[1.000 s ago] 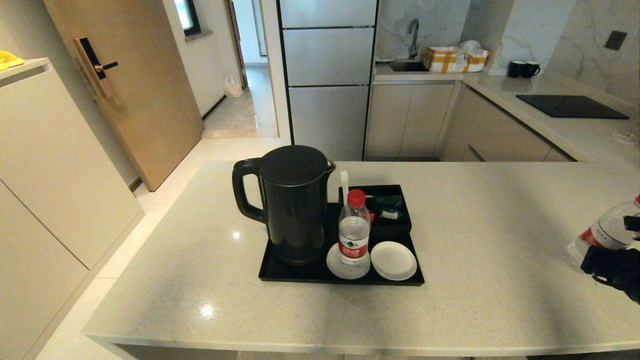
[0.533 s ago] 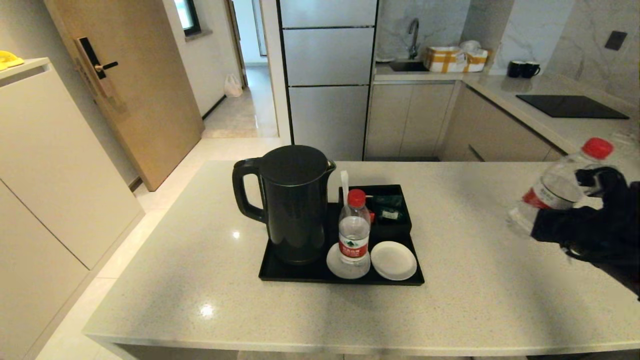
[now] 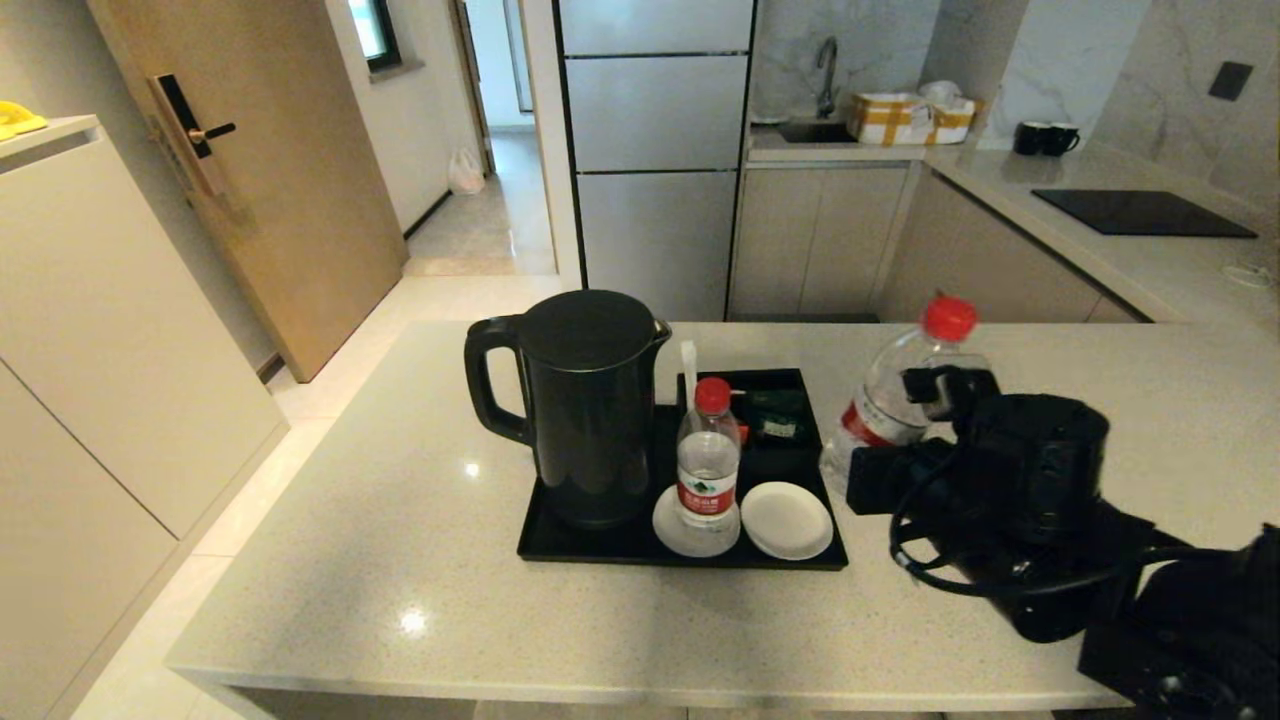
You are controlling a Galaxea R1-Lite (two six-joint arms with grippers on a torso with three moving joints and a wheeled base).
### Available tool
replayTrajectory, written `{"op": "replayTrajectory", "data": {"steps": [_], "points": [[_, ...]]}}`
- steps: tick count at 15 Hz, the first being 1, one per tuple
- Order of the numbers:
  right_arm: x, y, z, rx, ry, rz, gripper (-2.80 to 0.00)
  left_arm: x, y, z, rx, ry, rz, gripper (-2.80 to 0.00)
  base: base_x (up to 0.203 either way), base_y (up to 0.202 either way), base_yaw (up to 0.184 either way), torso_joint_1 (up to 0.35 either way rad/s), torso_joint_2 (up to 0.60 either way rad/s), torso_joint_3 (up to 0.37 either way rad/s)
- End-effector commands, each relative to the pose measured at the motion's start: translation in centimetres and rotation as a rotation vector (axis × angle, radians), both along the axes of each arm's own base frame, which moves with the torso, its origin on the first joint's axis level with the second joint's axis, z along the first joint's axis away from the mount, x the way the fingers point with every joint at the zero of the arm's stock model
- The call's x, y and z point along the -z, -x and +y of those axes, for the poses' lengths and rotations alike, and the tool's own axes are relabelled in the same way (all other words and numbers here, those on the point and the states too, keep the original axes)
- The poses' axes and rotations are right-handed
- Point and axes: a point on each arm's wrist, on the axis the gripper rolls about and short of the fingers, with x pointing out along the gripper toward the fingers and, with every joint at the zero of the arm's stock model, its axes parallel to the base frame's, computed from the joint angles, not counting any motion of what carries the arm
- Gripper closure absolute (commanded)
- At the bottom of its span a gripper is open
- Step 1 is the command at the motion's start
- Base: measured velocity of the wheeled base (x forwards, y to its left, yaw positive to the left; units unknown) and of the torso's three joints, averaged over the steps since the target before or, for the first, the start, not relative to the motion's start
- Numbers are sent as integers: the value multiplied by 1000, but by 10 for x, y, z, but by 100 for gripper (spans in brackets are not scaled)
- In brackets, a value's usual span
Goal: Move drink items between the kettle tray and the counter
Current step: Return the bottled water to its original position
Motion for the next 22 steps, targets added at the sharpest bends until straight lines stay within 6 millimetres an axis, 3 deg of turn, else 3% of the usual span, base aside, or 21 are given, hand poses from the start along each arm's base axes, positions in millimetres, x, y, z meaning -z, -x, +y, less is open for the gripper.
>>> {"op": "replayTrajectory", "data": {"steps": [1, 5, 10, 17, 22], "points": [[40, -10, 22, -20, 31, 37, 0, 0, 0, 0, 0, 0, 3, 0, 0, 0, 0, 0, 0, 0], [74, -18, 37, -28, 28, 14, 0, 0, 0, 0, -1, 0, 3, 0, 0, 0, 0, 0, 0, 0], [94, -26, 43, -27, 21, -9, 0, 0, 0, 0, 1, 0, 3, 0, 0, 0, 0, 0, 0, 0], [87, -25, 40, -23, 17, -19, 0, 0, 0, 0, -1, 0, 3, 0, 0, 0, 0, 0, 0, 0], [95, -28, 39, -34, 91, 36, 0, 0, 0, 0, 1, 0, 3, 0, 0, 0, 0, 0, 0, 0]]}}
